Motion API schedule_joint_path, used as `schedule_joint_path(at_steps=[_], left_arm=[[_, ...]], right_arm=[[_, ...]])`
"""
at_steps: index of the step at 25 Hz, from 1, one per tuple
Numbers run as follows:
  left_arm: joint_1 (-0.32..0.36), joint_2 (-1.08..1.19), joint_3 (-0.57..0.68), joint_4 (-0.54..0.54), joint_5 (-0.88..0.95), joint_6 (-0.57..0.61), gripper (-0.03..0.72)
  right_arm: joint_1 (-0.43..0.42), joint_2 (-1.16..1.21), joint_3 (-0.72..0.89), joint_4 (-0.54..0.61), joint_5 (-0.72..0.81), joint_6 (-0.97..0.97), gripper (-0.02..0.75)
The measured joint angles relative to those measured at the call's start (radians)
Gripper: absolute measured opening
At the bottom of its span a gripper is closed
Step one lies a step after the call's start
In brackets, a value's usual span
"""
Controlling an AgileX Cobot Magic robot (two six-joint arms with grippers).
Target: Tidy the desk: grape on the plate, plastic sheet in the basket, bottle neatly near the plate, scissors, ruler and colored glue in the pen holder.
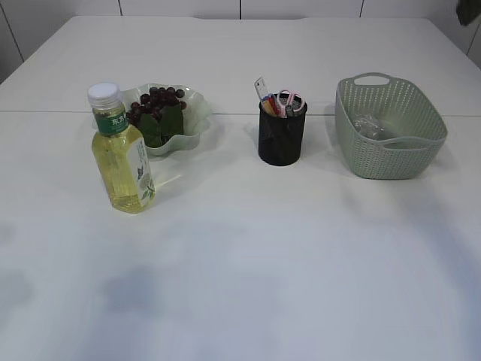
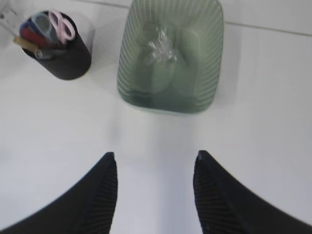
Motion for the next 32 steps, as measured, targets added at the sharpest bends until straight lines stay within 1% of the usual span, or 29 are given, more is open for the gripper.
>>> schedule_joint_path(at_steps=[5, 9, 18, 25, 32], left_arm=[[0.0, -0.071, 0.0, 0.121, 0.09, -0.075, 0.433], [0.0, -0.13, 0.0, 0.178, 0.151, -0.121, 0.433], [0.0, -0.304, 0.0, 0.19, 0.206, -0.131, 0.433], [0.0, -0.408, 0.0, 0.197, 0.264, -0.131, 0.433], [0.0, -0.591, 0.0, 0.224, 0.31, -0.131, 0.433]], right_arm=[[0.0, -0.139, 0.179, -0.065, 0.002, 0.0, 0.407], [0.0, -0.252, 0.275, -0.065, 0.002, 0.001, 0.407], [0.0, -0.512, 0.451, -0.058, 0.004, 0.06, 0.407], [0.0, -0.757, 0.549, -0.055, 0.008, 0.086, 0.407], [0.0, -1.011, 0.649, -0.048, 0.016, 0.088, 0.407]])
